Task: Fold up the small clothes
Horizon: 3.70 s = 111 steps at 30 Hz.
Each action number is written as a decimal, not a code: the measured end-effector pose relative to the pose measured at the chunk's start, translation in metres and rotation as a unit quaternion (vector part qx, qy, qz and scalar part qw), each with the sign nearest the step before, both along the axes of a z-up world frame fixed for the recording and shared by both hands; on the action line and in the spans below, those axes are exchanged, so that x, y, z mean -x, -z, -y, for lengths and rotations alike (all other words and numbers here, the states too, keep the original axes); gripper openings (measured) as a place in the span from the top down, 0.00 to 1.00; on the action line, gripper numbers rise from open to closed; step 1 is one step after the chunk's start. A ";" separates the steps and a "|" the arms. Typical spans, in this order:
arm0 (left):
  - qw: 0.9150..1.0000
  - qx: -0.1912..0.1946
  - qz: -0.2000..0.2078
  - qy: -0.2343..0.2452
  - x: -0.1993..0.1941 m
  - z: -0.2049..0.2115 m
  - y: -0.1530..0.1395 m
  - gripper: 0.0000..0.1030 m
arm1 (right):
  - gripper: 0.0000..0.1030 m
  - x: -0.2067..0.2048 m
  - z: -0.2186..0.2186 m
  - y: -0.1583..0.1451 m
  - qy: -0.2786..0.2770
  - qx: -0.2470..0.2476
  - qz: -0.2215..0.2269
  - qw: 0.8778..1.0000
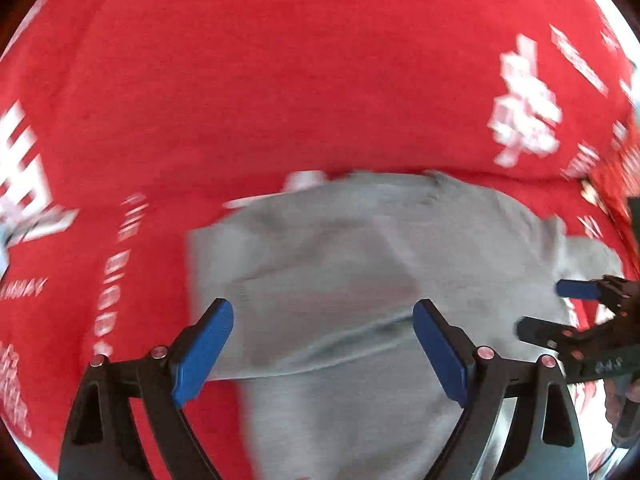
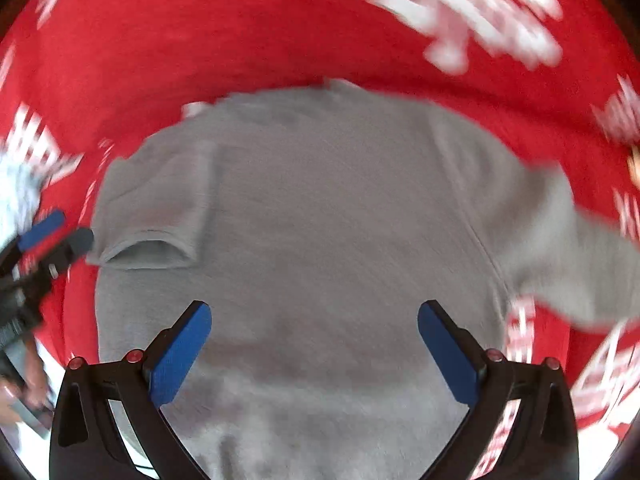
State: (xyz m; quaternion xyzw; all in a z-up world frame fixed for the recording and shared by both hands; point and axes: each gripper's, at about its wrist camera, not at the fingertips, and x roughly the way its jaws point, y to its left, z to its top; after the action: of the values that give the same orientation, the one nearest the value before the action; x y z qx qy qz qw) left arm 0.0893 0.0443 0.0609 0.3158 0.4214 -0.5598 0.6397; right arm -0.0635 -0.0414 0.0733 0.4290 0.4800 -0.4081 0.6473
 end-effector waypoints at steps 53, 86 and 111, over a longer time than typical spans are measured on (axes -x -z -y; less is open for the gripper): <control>0.976 -0.140 0.157 0.048 -0.047 -0.051 0.068 0.10 | 0.93 0.072 0.060 0.082 0.259 -0.066 0.195 0.944; 0.991 -0.116 -0.068 -0.006 -0.116 0.062 0.090 0.91 | 0.92 0.088 0.039 0.083 0.290 -0.071 0.201 0.933; 0.986 -0.150 0.010 0.069 -0.045 -0.008 0.072 0.91 | 0.92 0.121 0.037 0.075 0.304 -0.065 0.171 0.935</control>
State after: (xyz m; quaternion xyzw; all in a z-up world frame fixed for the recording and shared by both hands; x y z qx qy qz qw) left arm 0.1338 0.0522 -0.0116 0.4420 0.4715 -0.5300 0.5490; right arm -0.1842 -0.0781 -0.0018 0.6591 0.2346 -0.4736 0.5351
